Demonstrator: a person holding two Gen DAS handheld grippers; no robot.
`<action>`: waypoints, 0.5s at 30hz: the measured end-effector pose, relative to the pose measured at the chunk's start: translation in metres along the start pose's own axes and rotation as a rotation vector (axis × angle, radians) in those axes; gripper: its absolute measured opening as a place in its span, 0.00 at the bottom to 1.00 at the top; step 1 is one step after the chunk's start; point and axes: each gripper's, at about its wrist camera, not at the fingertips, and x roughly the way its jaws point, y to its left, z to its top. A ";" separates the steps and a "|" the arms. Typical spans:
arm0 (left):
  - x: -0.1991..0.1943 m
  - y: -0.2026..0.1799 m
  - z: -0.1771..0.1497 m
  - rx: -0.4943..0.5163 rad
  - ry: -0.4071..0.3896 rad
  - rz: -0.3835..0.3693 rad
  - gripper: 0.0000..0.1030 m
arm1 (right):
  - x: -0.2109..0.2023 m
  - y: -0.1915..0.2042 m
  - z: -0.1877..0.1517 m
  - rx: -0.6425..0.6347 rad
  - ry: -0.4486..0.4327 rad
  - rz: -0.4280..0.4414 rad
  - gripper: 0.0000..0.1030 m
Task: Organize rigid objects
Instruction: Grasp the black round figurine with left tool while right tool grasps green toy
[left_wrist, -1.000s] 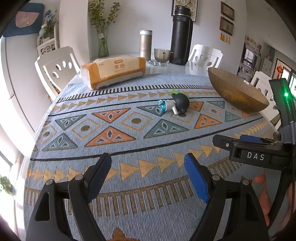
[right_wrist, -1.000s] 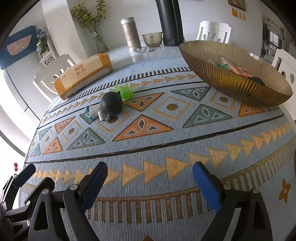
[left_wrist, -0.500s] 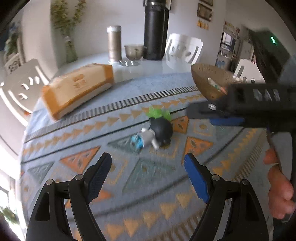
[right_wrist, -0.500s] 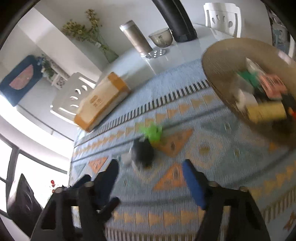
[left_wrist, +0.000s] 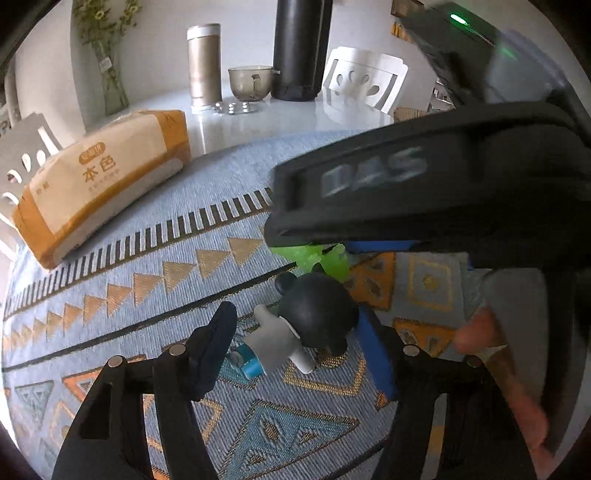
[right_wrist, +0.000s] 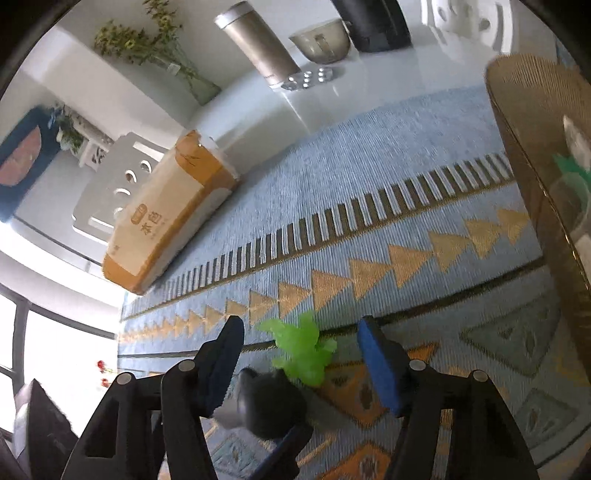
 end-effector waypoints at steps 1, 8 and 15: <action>-0.001 -0.002 -0.001 0.010 -0.006 0.010 0.60 | 0.001 0.004 0.000 -0.023 -0.008 -0.027 0.58; -0.018 -0.001 -0.021 -0.009 0.002 0.032 0.61 | 0.011 0.026 -0.012 -0.243 -0.034 -0.080 0.25; -0.059 0.000 -0.060 -0.066 -0.001 0.035 0.60 | -0.046 0.016 -0.043 -0.186 -0.068 0.023 0.25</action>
